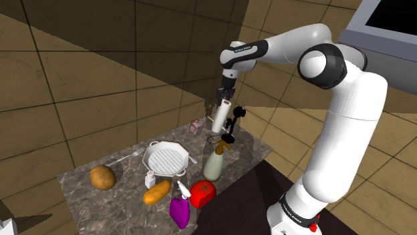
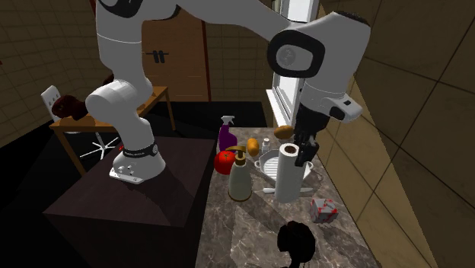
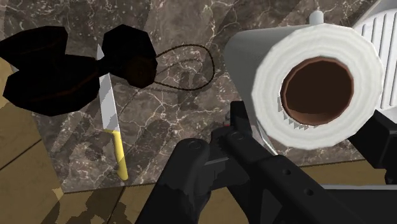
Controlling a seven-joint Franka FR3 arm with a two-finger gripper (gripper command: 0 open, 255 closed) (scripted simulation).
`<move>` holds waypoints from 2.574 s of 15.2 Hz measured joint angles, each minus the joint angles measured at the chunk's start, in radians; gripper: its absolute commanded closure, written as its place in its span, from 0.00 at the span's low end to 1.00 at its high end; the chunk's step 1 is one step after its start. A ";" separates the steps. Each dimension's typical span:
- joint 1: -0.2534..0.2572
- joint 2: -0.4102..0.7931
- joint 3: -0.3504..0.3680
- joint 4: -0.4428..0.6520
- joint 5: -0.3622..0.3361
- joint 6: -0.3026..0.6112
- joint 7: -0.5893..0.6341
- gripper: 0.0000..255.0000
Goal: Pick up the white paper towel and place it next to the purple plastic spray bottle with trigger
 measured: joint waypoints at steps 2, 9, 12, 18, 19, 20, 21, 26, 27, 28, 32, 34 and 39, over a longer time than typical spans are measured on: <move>0.000 -0.007 -0.001 0.018 -0.003 -0.025 0.002 1.00; 0.000 -0.035 -0.004 0.073 -0.012 -0.107 0.010 1.00; 0.001 -0.042 -0.004 0.104 -0.014 -0.145 0.016 1.00; 0.000 -0.056 -0.006 0.171 -0.019 -0.225 0.020 1.00; -0.001 -0.055 -0.006 0.185 -0.019 -0.238 0.021 1.00; -0.002 -0.056 -0.007 0.197 -0.019 -0.252 0.021 1.00; -0.002 -0.057 -0.007 0.209 -0.020 -0.263 0.021 1.00; -0.004 -0.057 -0.008 0.276 -0.020 -0.330 0.025 1.00; -0.004 -0.058 -0.008 0.287 -0.021 -0.342 0.025 1.00; 0.003 -0.066 -0.005 0.281 -0.022 -0.344 0.036 1.00; 0.054 -0.166 0.025 0.160 -0.039 -0.316 0.113 1.00; 0.078 -0.192 0.044 0.127 -0.040 -0.306 0.155 1.00; 0.138 -0.280 0.096 0.017 -0.044 -0.275 0.266 1.00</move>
